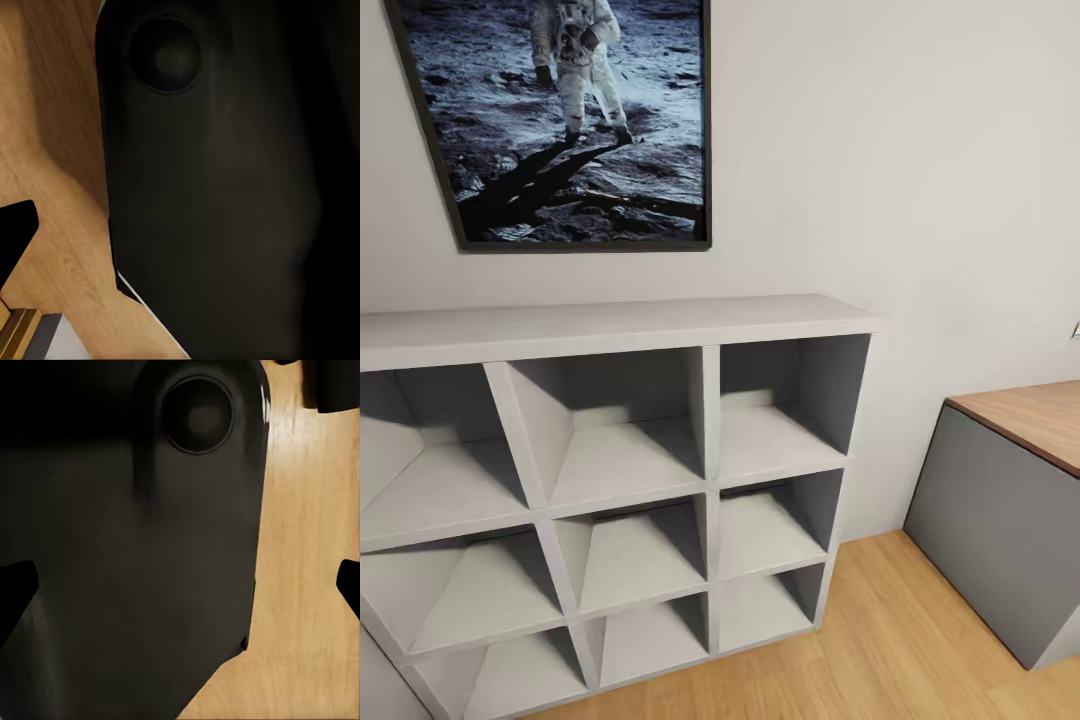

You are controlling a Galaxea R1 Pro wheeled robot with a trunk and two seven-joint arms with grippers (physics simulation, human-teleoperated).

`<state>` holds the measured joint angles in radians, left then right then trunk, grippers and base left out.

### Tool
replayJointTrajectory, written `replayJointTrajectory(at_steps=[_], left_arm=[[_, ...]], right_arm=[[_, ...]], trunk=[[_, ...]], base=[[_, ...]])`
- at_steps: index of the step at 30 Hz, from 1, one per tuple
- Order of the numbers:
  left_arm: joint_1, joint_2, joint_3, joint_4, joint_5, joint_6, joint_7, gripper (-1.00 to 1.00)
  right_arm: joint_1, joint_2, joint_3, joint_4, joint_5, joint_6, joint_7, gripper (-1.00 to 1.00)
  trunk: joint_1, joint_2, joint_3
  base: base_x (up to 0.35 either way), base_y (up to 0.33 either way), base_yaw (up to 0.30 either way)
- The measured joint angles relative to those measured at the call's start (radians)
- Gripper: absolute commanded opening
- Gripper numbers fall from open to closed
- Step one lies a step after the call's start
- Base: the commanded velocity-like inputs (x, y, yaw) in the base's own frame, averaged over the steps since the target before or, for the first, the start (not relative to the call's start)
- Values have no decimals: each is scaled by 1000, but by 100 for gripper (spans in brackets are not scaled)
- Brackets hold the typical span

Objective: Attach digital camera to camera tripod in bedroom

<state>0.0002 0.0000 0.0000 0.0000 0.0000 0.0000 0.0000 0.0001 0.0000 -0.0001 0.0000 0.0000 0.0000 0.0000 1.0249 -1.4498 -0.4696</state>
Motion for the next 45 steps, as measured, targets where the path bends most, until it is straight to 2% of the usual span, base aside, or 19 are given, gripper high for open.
replayJointTrajectory(at_steps=[3, 6, 11, 21, 45], left_arm=[[1, -13, 1, -16, 15, -15, -3, 100], [1, -12, 2, -33, 30, -19, -3, 100], [1, -12, 7, -41, 18, -37, -2, 100], [1, -11, 8, -44, 61, -55, -1, 100], [1, -12, 8, -46, 61, -56, -1, 100]], right_arm=[[0, -4, 1, 0, 2, -1, 0, 100], [1, -5, 2, 0, 2, -2, -1, 100], [1, -8, 3, 0, 3, -4, -1, 100], [2, -2, -4, 0, -3, -4, -3, 100], [2, -2, -1, 0, -1, -4, -1, 100]], trunk=[[0, 0, 0], [0, 0, 0], [0, 0, 0], [0, 0, 0], [0, 0, 0]], base=[[0, 0, 0], [0, 0, 0], [0, 0, 0], [0, 0, 0], [-35, 15, -123]])
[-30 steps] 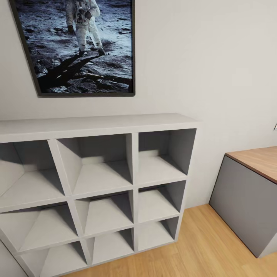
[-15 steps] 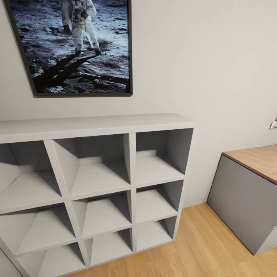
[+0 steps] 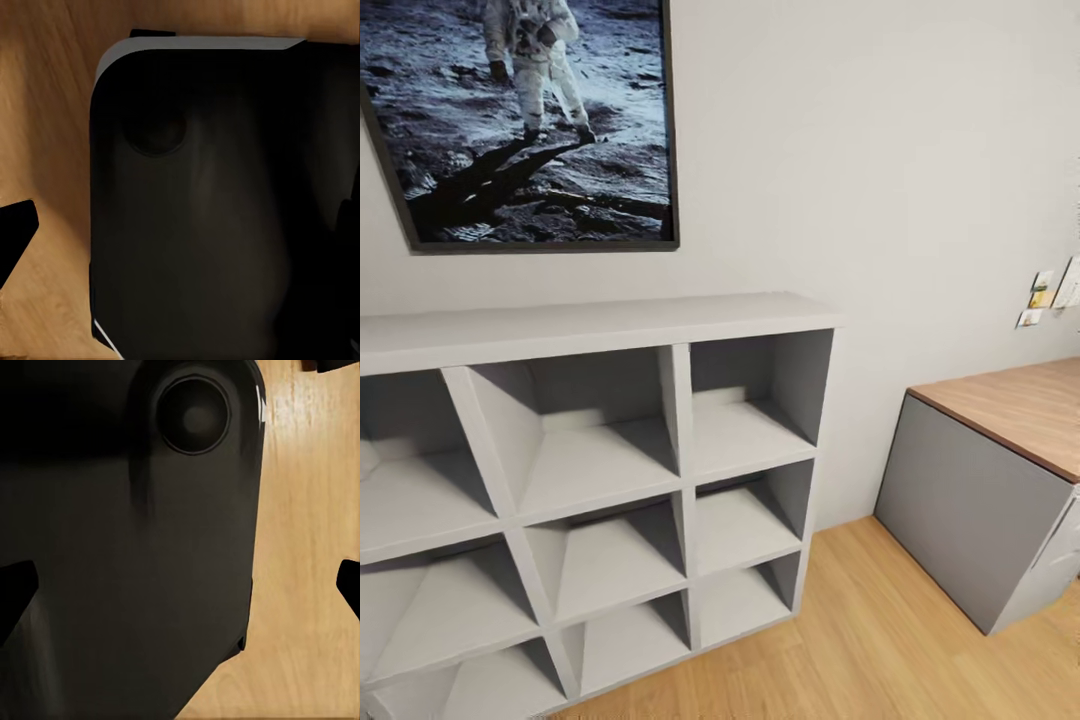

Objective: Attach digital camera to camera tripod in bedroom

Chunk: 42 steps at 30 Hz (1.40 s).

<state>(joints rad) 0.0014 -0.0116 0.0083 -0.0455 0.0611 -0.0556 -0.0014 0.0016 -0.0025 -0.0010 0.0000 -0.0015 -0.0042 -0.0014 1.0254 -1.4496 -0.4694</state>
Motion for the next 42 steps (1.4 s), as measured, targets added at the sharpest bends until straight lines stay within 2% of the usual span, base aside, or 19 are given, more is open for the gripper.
replayJointTrajectory(at_steps=[7, 13, 21, 42], left_arm=[[0, 0, 1, 1, 0, -28, 4, 100], [0, 0, 0, 2, 0, -31, 3, 100], [0, 1, -1, 2, 0, -31, 3, 100], [0, 1, -1, -1, 0, -34, 1, 100]], right_arm=[[0, -2, 2, 0, 0, 0, 0, 100], [0, -2, 3, 0, 2, 0, 0, 100], [0, -1, 3, 0, 3, -6, 0, 100], [0, -1, -3, 0, -4, -21, 0, 100]], trunk=[[0, 0, 0], [0, 0, 0], [0, 0, 1], [0, 0, 11]], base=[[-208, 186, -7], [-49, 239, 0], [-8, 61, -26], [0, 1, -224]])
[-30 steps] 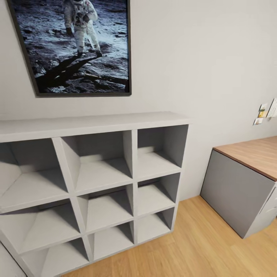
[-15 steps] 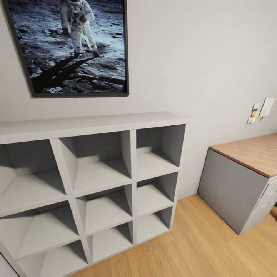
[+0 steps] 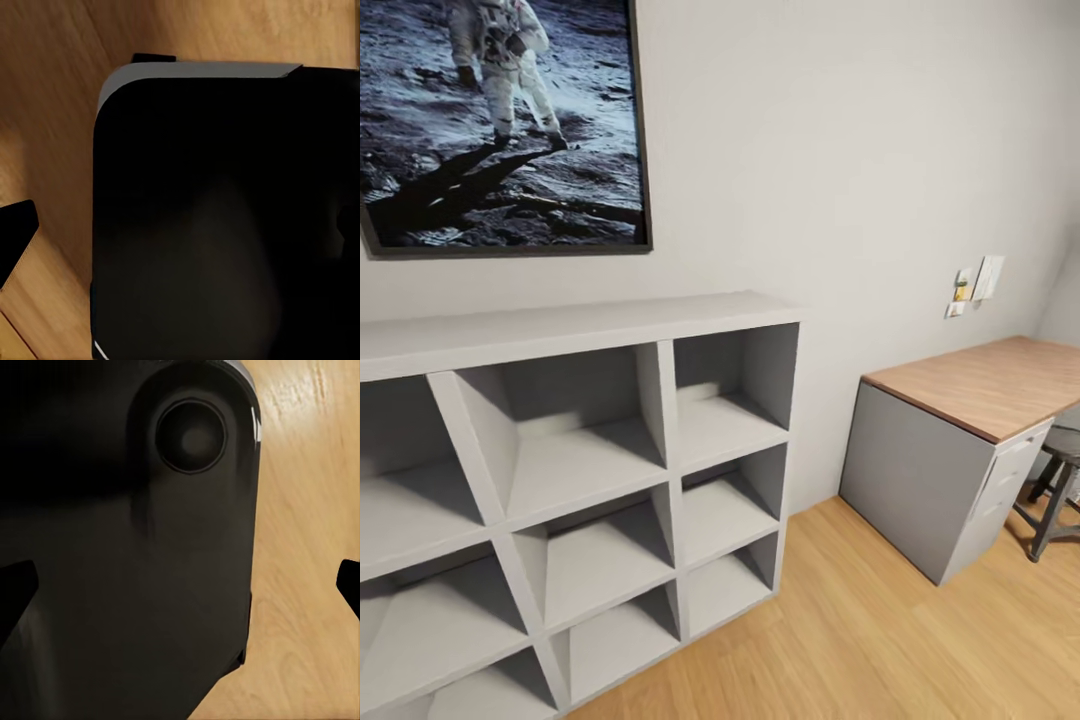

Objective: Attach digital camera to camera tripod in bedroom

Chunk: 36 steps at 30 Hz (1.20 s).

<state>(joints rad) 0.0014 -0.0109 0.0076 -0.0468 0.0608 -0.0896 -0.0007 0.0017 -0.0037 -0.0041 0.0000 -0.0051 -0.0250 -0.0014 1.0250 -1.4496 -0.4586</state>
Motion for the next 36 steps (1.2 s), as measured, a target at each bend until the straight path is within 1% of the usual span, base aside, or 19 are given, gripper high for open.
replayJointTrajectory(at_steps=[17, 21, 24, 36], left_arm=[[0, 1, -3, -10, 0, 0, 2, 100], [0, 2, -3, -12, 0, 0, 2, 100], [0, 1, -3, -15, 1, 0, 1, 100], [0, 0, -2, -14, 2, 1, 1, 100]], right_arm=[[0, 5, 0, 0, 3, 0, 0, 100], [0, 3, 0, -4, 3, 0, 0, 100], [0, 1, 2, -24, 3, -1, 0, 100], [0, 1, 5, -29, 4, -1, 0, 100]], trunk=[[0, 0, 2], [0, 0, 2], [0, 0, 2], [0, 0, 2]], base=[[0, 0, -263], [0, 0, -287], [0, 0, -292], [0, 0, -292]])
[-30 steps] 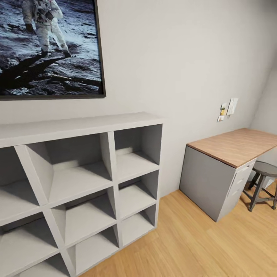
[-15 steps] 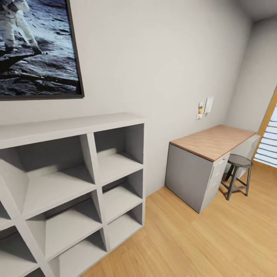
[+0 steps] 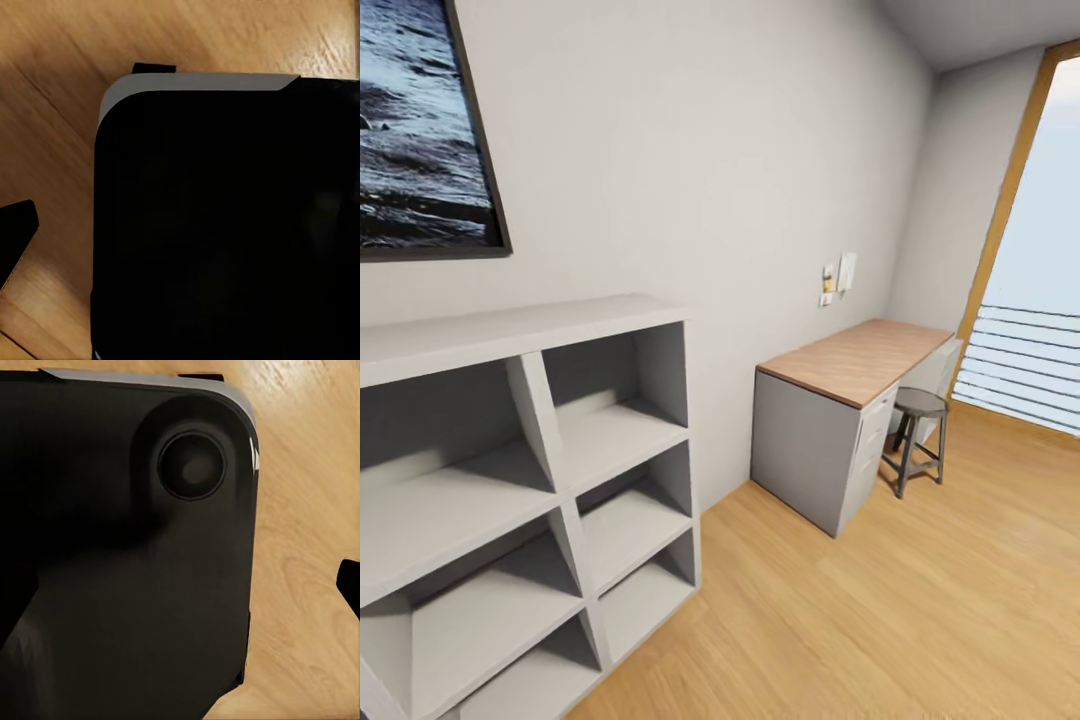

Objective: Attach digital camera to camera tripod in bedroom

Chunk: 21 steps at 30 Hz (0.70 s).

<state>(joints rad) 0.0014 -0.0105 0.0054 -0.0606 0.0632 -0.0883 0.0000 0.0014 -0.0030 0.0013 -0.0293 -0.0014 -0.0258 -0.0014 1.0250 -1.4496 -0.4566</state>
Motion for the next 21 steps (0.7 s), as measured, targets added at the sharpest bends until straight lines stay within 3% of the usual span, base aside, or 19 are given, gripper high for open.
replayJointTrajectory(at_steps=[21], left_arm=[[0, -2, 2, -2, -1, -3, -1, 100]], right_arm=[[0, 0, 0, 0, 0, 0, 0, 100]], trunk=[[0, 0, 0]], base=[[0, 0, -292]])
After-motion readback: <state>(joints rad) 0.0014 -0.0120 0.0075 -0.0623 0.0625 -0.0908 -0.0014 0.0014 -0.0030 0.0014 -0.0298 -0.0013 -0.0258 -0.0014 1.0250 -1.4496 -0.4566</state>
